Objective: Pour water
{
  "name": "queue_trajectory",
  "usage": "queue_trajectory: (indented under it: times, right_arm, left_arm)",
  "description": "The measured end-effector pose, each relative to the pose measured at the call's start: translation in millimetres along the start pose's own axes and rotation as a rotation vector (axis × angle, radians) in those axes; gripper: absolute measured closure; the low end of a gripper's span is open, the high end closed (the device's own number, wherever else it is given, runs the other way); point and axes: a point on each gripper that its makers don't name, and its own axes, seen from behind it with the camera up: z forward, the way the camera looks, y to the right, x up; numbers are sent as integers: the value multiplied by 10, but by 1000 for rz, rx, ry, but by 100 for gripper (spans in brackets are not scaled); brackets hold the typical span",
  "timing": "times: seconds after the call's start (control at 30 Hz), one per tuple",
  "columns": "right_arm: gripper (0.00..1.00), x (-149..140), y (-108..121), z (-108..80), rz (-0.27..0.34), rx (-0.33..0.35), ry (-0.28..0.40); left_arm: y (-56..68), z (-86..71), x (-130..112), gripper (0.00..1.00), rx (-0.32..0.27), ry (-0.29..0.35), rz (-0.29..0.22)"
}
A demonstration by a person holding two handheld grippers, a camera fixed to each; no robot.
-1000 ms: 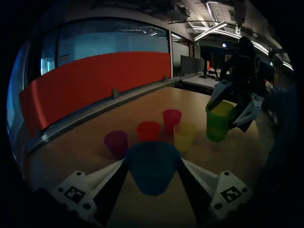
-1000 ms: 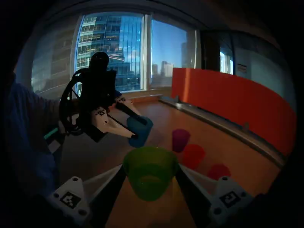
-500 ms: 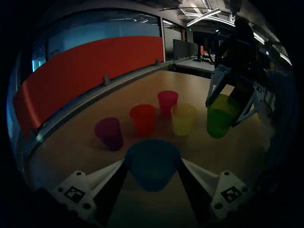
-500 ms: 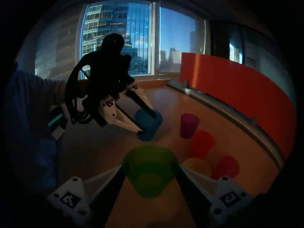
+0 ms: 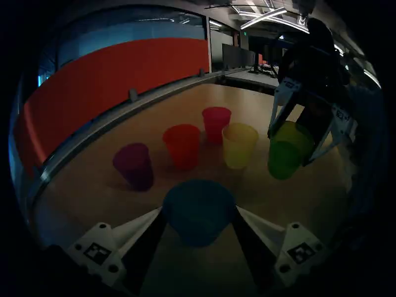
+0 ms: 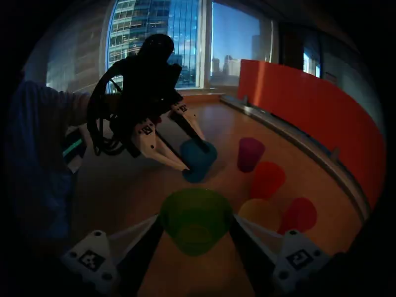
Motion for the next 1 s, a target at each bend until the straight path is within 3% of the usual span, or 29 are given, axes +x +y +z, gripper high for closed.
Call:
queue_trajectory:
  times: [0.4,0.73,0.8,1.0]
  right_arm:
    - [9,-55,12,44,14,-2,-6]
    - [9,-85,10,62,15,-2,-6]
    - [9,-89,5,67,16,-2,-6]
    - [9,-96,-12,98,15,0,-5]
  left_arm:
    - [-18,125,-77,12,-11,-7,-16]
    - [-29,121,-121,12,-14,-12,-25]
    - [-29,119,-147,7,-14,-21,-28]
    - [13,109,-192,6,-27,-41,-50]
